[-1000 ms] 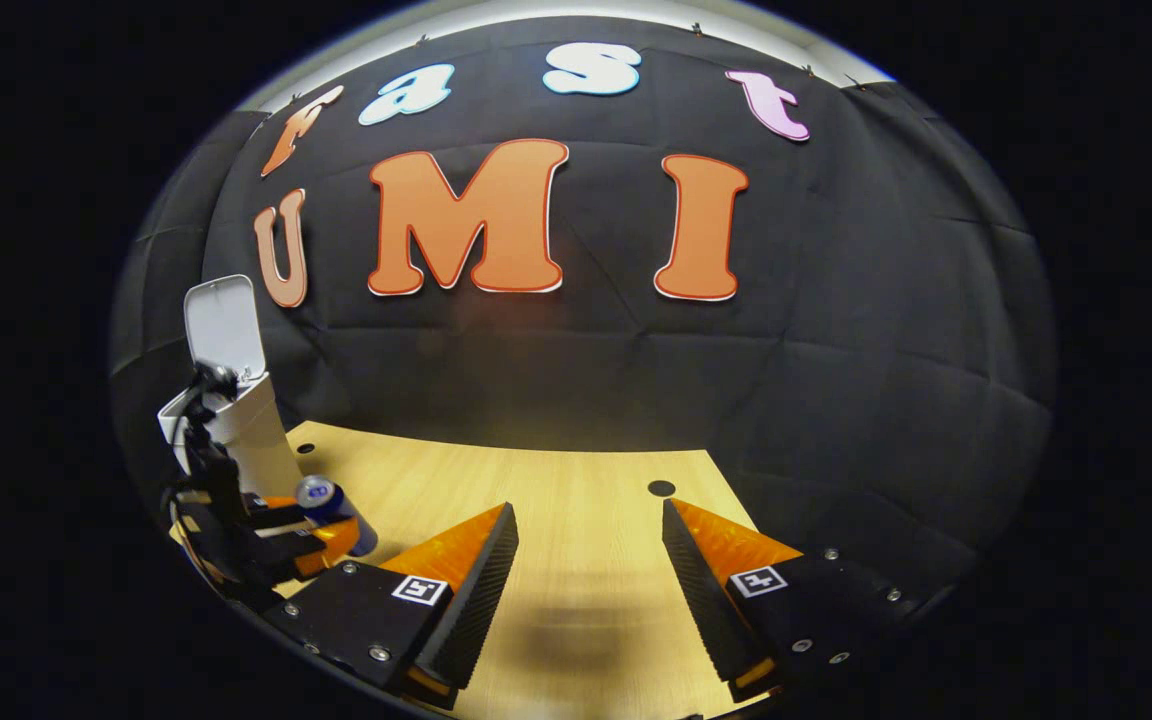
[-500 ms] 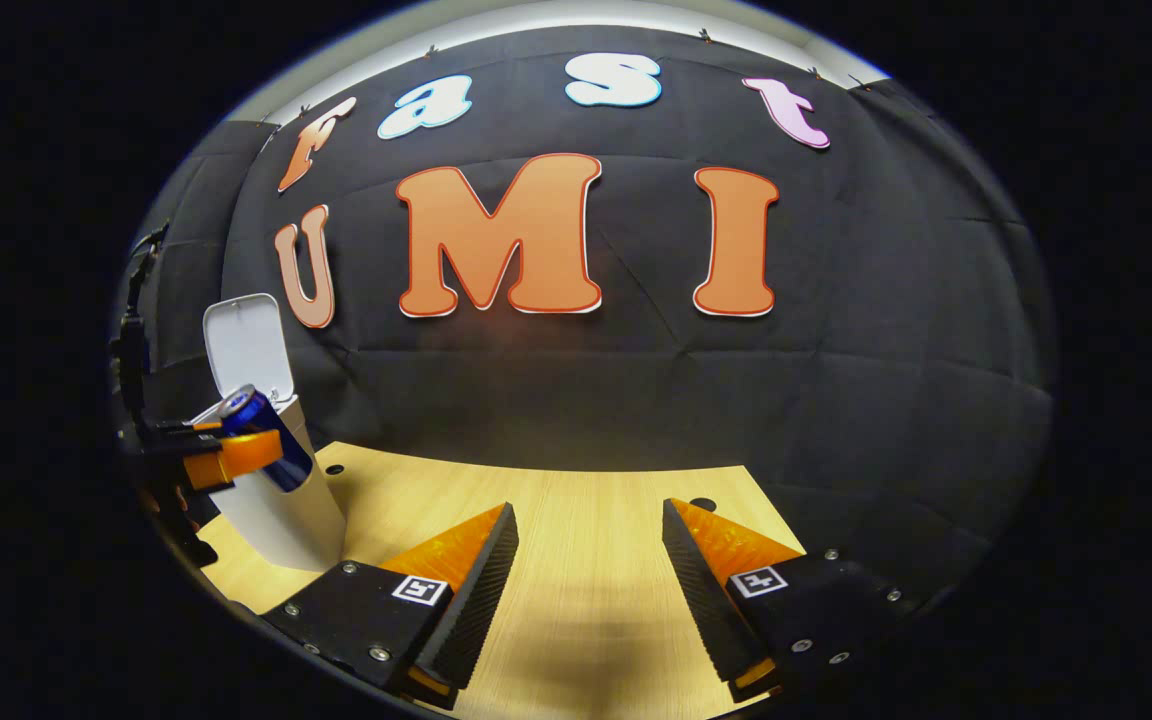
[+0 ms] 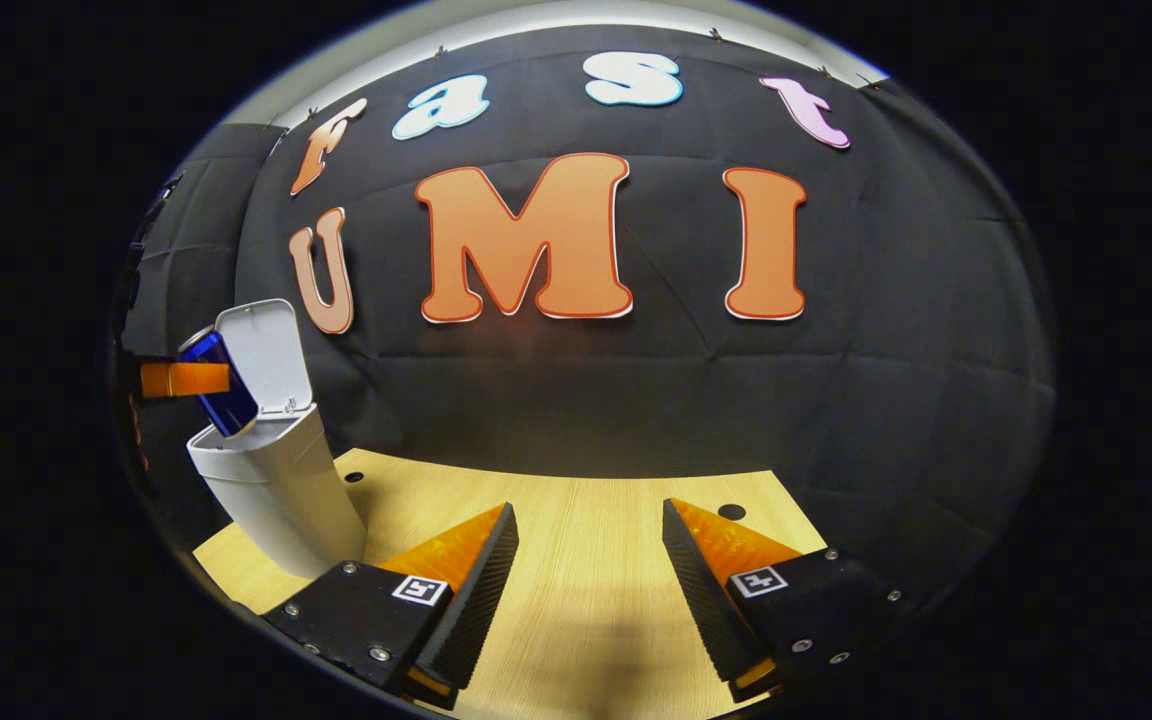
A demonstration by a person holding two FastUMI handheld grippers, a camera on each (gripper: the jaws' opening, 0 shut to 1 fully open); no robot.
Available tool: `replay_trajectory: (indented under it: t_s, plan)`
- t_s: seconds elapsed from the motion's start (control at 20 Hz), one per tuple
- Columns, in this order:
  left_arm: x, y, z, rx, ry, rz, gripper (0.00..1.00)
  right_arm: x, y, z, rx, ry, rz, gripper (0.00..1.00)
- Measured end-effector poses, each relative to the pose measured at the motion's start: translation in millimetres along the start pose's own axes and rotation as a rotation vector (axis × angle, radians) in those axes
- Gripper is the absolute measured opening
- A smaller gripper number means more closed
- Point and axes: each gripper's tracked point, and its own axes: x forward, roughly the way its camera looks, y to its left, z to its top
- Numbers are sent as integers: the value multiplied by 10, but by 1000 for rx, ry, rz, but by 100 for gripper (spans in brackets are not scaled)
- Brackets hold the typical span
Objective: Press the lid of the desktop garbage bin to open it, pick up the crumpled paper on the desktop and throw it into the bin, then pick up the pop can on the desktop and drop it into the bin, and finally close the garbage bin lid.
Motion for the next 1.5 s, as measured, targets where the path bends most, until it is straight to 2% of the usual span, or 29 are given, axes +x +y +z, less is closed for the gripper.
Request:
replay_trajectory:
  t_s: [0.15,0.4,0.55,0.7,0.75,0.85,0.95,1.2,1.25,1.35,1.45,1.5]
  plan:
    - [151,230,-37,17,11,34,79,25,24,-13,-3,2,-3,87]
    - [489,620,44,71,-48,101,79,-5,-66,-16,-7,4,-39,87]
    - [627,726,-34,76,-33,106,79,-28,-144,-24,-11,9,-61,87]
    - [661,723,-102,50,-19,102,86,-60,-216,-41,-10,18,-82,87]
    - [666,736,-113,45,-18,106,84,-79,-230,-40,-9,21,-89,87]
    - [674,764,-53,47,-34,116,96,-87,-236,-43,-10,21,-93,87]
    - [688,796,117,54,-71,125,96,-94,-218,-38,-13,25,-91,87]
    - [782,940,705,-8,-146,148,96,-69,-225,21,-22,19,-86,87]
    - [809,976,818,-5,-155,157,99,-73,-223,49,-18,11,-86,87]
    - [903,1041,1053,-9,-184,156,95,-87,-195,70,-18,6,-84,87]
    - [989,1213,1238,-8,-199,189,98,-92,-179,45,-19,13,-79,87]
    - [1026,1285,1373,-17,-219,199,95,-86,-181,39,-20,13,-80,87]
